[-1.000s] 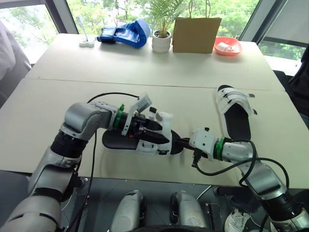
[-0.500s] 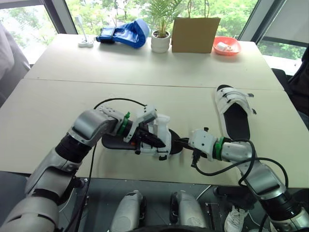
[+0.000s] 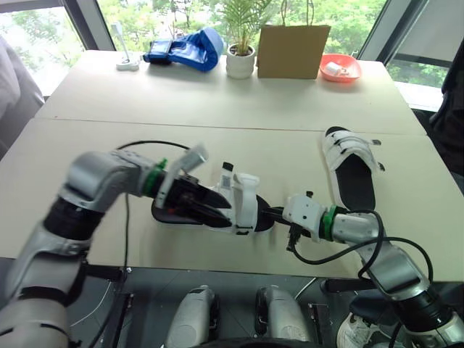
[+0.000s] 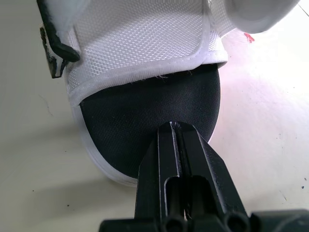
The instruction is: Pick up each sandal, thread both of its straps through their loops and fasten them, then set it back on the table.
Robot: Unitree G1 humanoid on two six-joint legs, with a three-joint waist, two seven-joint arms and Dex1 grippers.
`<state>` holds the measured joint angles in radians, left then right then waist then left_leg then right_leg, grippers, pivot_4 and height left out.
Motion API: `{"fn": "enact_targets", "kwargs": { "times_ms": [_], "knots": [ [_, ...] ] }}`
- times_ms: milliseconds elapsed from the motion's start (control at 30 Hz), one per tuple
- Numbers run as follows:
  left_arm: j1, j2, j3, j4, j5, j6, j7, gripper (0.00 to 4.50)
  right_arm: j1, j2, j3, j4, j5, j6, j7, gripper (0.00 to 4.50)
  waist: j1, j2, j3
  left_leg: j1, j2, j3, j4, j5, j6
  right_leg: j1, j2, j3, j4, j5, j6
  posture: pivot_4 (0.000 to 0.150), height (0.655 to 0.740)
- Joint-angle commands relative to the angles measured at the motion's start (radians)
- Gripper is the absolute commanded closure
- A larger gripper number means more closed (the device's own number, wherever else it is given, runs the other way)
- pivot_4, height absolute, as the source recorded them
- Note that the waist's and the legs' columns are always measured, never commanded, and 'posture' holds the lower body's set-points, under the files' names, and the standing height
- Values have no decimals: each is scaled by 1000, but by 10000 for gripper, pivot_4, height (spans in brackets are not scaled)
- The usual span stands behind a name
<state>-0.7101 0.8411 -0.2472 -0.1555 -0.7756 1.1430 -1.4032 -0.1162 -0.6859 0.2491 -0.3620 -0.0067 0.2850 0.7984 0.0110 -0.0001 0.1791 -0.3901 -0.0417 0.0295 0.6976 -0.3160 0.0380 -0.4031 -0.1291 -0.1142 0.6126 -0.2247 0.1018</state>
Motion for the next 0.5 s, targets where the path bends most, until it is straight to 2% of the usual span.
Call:
{"fn": "enact_targets", "kwargs": {
  "times_ms": [33,67,167,500],
  "knots": [
    [99,35,17,-96,26,-108,-14,188,42,-14,31,32,-24,23,15,45000,2,0,0,0,0,0,0,0,0,0,0,0,0,0,0,1500,7209],
    [145,25,13,-111,71,-168,29,188,42,-14,32,32,-25,22,17,45000,4,0,0,0,0,0,0,0,0,1,0,0,0,0,0,1500,7209],
    [219,-6,18,-152,106,-227,93,188,42,-13,32,31,-28,22,21,45000,5,0,0,1,0,0,1,0,0,2,-1,-1,-1,0,-1,1500,7209],
    [309,-133,-7,-175,193,-319,266,188,36,-19,42,27,-34,20,33,45000,6,0,0,0,0,0,0,0,0,1,-1,-1,0,0,0,1500,7209]
  ]
}}
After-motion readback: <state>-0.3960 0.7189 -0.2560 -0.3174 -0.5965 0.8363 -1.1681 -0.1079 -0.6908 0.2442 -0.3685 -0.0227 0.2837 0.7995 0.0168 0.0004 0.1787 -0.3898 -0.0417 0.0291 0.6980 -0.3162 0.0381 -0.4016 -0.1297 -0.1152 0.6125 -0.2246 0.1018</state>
